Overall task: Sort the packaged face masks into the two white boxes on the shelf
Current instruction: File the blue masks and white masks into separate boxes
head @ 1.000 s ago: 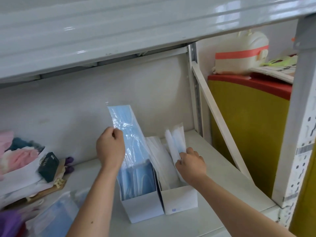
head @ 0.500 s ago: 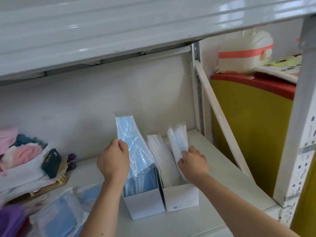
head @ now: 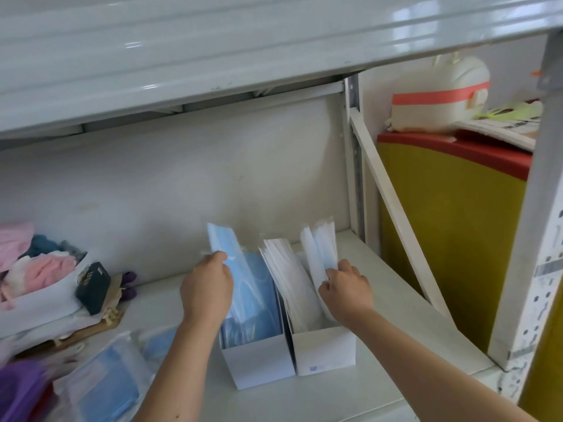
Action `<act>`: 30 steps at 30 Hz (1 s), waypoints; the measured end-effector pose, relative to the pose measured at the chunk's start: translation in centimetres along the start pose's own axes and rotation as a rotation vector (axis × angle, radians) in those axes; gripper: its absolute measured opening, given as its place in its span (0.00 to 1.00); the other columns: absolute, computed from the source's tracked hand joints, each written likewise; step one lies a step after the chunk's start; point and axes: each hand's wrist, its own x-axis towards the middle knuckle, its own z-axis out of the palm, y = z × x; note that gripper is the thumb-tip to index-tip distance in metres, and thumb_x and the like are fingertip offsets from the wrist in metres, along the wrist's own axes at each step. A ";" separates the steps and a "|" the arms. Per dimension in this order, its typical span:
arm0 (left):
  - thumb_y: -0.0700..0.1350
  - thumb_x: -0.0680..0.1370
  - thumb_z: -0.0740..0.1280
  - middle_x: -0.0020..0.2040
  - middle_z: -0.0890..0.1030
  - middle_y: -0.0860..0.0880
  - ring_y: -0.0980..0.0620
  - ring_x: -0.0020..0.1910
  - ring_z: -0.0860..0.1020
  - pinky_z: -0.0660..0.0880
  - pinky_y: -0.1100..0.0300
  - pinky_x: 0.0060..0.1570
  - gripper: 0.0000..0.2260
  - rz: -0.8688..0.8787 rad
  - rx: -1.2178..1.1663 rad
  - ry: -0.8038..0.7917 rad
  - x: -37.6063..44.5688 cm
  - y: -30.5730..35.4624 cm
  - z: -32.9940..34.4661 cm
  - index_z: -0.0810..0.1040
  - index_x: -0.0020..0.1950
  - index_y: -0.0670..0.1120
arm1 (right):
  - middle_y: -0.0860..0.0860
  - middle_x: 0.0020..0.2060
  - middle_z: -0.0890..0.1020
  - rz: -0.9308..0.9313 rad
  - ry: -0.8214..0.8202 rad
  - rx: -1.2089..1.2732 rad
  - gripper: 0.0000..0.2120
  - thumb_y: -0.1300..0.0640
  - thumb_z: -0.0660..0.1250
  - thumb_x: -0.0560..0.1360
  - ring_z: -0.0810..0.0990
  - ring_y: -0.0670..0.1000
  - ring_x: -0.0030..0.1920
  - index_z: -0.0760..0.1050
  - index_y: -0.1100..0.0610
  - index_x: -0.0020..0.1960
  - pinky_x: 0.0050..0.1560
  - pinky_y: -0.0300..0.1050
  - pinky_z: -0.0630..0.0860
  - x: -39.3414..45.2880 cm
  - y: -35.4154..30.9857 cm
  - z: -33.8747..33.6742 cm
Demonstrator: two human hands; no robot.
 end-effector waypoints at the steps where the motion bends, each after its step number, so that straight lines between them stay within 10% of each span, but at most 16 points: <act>1: 0.38 0.79 0.56 0.60 0.80 0.43 0.40 0.55 0.79 0.73 0.53 0.50 0.16 0.066 0.006 -0.052 -0.3 0.7 0.5 0.77 0.63 0.45 | 0.53 0.59 0.72 0.002 0.000 -0.001 0.16 0.53 0.53 0.80 0.73 0.52 0.55 0.72 0.56 0.63 0.61 0.45 0.72 0.0 0.0 0.0; 9: 0.42 0.82 0.52 0.60 0.79 0.47 0.47 0.56 0.77 0.73 0.56 0.52 0.18 0.064 0.008 -0.417 -2.0 2.0 3.8 0.71 0.69 0.51 | 0.53 0.60 0.73 -0.031 0.004 -0.035 0.16 0.53 0.52 0.80 0.71 0.52 0.58 0.73 0.56 0.63 0.63 0.45 0.70 -0.2 -0.1 0.0; 15: 0.39 0.70 0.69 0.55 0.79 0.40 0.38 0.52 0.79 0.76 0.50 0.49 0.14 0.358 -0.136 0.213 -1.7 5.2 4.5 0.82 0.56 0.45 | 0.52 0.58 0.75 -0.108 0.027 0.028 0.20 0.43 0.49 0.80 0.71 0.53 0.59 0.71 0.48 0.65 0.60 0.48 0.68 0.0 -0.1 0.3; 19: 0.47 0.80 0.59 0.55 0.77 0.49 0.49 0.51 0.76 0.72 0.58 0.49 0.10 0.206 -0.301 -0.351 -1.9 8.0 5.1 0.80 0.52 0.47 | 0.52 0.63 0.74 -0.123 0.055 0.082 0.20 0.48 0.46 0.82 0.73 0.54 0.62 0.61 0.47 0.72 0.63 0.50 0.66 0.0 0.0 0.4; 22: 0.47 0.80 0.58 0.45 0.77 0.47 0.48 0.40 0.73 0.68 0.59 0.40 0.15 0.117 -0.197 -0.377 -1.8 7.7 5.9 0.72 0.34 0.45 | 0.52 0.64 0.74 -0.105 0.064 0.078 0.22 0.58 0.51 0.80 0.73 0.53 0.62 0.57 0.48 0.74 0.64 0.48 0.67 0.1 0.0 0.4; 26: 0.39 0.78 0.60 0.57 0.81 0.49 0.49 0.56 0.78 0.71 0.62 0.52 0.12 0.005 -0.322 -0.333 -1.2 6.1 6.8 0.81 0.57 0.45 | 0.52 0.63 0.75 -0.030 0.093 0.188 0.27 0.64 0.56 0.78 0.75 0.53 0.60 0.56 0.48 0.74 0.64 0.47 0.71 0.2 -0.2 0.4; 30: 0.33 0.76 0.59 0.52 0.80 0.48 0.52 0.46 0.77 0.72 0.62 0.45 0.16 -0.212 -0.671 -0.276 -0.6 5.5 6.9 0.78 0.59 0.44 | 0.52 0.60 0.77 0.037 0.135 0.317 0.30 0.62 0.61 0.78 0.78 0.53 0.54 0.54 0.45 0.74 0.59 0.49 0.78 0.1 0.3 0.4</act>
